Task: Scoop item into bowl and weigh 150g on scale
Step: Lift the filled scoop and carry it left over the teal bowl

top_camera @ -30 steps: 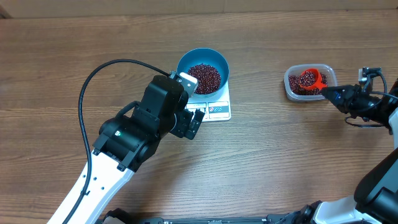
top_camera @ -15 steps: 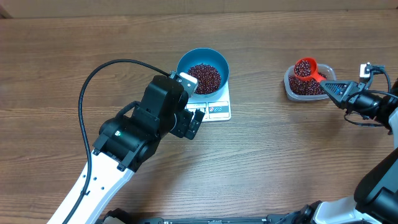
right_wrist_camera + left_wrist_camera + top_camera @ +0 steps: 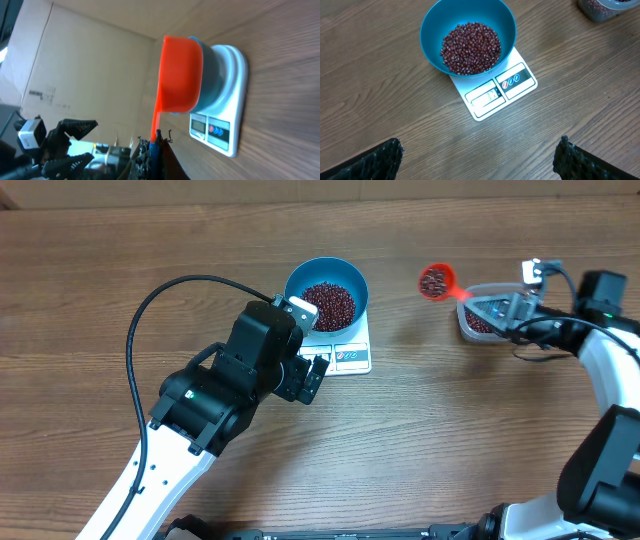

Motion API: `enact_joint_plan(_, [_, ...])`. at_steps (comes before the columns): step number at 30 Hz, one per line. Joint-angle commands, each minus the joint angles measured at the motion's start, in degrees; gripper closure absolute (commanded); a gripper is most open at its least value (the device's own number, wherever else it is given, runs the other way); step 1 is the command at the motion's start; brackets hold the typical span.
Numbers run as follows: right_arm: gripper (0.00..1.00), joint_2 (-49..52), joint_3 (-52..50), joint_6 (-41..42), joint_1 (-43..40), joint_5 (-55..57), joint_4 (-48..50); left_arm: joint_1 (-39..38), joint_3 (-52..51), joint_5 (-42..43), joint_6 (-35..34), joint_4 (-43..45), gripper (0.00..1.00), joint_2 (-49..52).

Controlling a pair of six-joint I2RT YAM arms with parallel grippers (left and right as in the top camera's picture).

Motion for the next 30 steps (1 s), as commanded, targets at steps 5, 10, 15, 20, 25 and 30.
enact_joint_plan(5, [0.96,0.15,-0.24,17.35,8.57,1.20,14.71,0.35,0.87,0.70,1.09,0.11,0.00,0.20])
enact_joint_plan(10, [0.96,0.15,-0.24,24.33,13.46,3.41,24.70,0.35,0.87,0.70,1.09,0.11,0.01,0.20])
enact_joint_plan(15, [0.96,0.15,-0.24,25.90,17.03,5.29,29.09,0.35,0.87,0.70,1.09,0.11,0.01,0.20])
enact_joint_plan(20, [0.96,0.15,-0.24,25.94,20.28,10.45,29.24,0.35,0.87,0.70,1.09,0.11,0.00,0.20])
enact_joint_plan(25, [0.96,-0.04,-0.22,25.92,22.86,15.82,29.27,0.35,0.87,0.70,1.09,0.11,0.01,0.20])
enact_joint_plan(30, [0.96,-0.79,0.22,25.66,24.48,19.91,29.24,0.35,0.87,0.70,1.09,0.11,0.00,0.20])
